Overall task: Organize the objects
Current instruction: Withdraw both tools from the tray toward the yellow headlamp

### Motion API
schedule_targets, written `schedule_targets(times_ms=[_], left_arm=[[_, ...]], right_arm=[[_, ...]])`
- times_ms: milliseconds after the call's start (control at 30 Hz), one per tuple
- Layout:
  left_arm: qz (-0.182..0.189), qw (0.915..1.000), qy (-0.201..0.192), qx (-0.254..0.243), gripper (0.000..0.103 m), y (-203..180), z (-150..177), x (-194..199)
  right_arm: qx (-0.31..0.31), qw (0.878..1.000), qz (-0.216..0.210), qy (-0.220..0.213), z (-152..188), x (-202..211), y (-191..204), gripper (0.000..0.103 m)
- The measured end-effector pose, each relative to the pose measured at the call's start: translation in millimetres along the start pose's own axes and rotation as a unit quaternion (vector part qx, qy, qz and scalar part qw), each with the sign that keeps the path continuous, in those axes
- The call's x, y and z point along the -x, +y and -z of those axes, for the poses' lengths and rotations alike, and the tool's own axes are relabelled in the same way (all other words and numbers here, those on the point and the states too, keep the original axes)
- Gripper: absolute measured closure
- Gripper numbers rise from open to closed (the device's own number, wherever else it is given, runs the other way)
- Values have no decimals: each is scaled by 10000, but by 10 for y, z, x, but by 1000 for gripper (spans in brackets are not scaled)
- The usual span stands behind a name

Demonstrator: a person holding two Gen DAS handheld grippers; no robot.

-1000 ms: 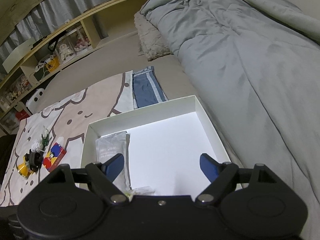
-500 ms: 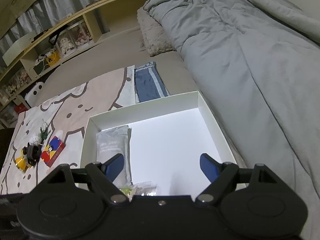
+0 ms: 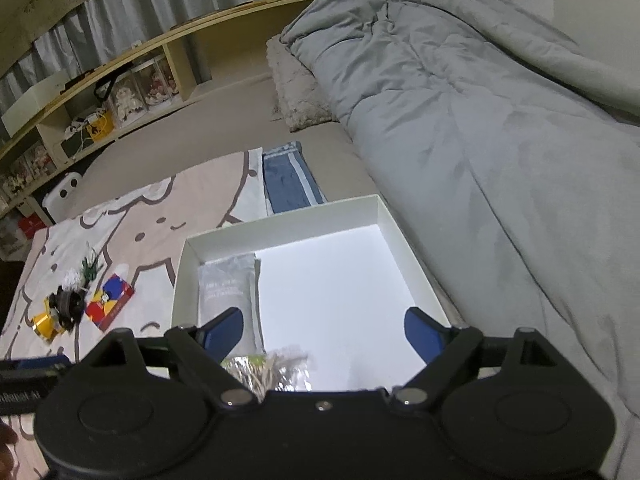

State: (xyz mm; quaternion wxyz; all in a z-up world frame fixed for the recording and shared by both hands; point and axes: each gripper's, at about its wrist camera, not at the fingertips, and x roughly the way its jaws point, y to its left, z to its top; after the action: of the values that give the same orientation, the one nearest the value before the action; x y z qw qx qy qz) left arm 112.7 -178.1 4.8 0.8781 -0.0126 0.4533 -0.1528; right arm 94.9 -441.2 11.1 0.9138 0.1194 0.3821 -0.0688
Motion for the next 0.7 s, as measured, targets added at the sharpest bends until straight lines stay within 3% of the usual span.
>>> schedule_targets(times_ms=[300, 700], left_arm=[[-47, 9992, -240, -315, 0, 61, 99, 213], [-101, 9983, -265, -504, 0, 211, 231, 357]], right_arm=[[197, 9993, 329, -34, 231, 264, 19, 5], [40, 9983, 574, -106, 549, 622, -51, 0]])
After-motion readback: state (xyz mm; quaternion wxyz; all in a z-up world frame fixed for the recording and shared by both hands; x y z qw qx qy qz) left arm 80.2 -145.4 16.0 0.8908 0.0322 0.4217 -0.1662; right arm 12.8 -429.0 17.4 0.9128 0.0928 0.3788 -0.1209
